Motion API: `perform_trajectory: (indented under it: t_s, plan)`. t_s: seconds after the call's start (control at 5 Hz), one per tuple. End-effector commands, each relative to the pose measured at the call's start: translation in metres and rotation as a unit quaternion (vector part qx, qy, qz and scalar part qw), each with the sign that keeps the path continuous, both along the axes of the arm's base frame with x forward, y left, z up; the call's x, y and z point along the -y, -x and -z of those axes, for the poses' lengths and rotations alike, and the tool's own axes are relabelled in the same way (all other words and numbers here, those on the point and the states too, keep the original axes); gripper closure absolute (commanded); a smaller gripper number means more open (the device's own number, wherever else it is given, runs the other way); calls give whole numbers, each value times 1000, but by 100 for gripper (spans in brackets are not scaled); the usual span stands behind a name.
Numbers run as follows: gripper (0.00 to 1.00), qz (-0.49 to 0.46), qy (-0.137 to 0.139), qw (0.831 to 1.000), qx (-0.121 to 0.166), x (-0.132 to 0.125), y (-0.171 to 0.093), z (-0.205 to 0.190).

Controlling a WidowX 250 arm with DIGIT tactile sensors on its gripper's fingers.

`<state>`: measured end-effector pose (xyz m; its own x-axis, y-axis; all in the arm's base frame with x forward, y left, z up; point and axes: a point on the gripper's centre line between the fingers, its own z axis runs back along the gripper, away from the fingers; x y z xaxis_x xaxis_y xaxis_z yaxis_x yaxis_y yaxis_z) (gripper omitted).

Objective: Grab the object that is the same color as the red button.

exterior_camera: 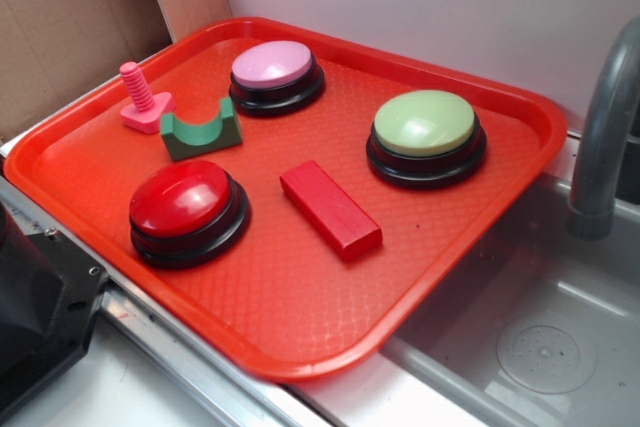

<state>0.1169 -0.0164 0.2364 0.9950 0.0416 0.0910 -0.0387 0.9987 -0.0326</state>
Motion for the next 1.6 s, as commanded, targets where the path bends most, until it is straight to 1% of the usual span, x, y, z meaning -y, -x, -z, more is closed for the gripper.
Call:
perform_trajectory:
  t_s: [0.0, 0.2, 0.4, 0.6, 0.8, 1.2, 1.4]
  plan:
    - [0, 0, 0, 1000, 0, 0, 0, 0]
    - [0, 69, -27, 997, 15, 50, -35, 25]
    - [0, 165, -32, 985, 29, 82, -53, 48]
    - [0, 287, -54, 956, 33, 90, -48, 79]
    - [0, 344, -24, 935, 85, 61, -28, 80]
    - [0, 344, -24, 935, 85, 61, -28, 80]
    - [0, 453, 43, 889, 48, 57, -46, 103]
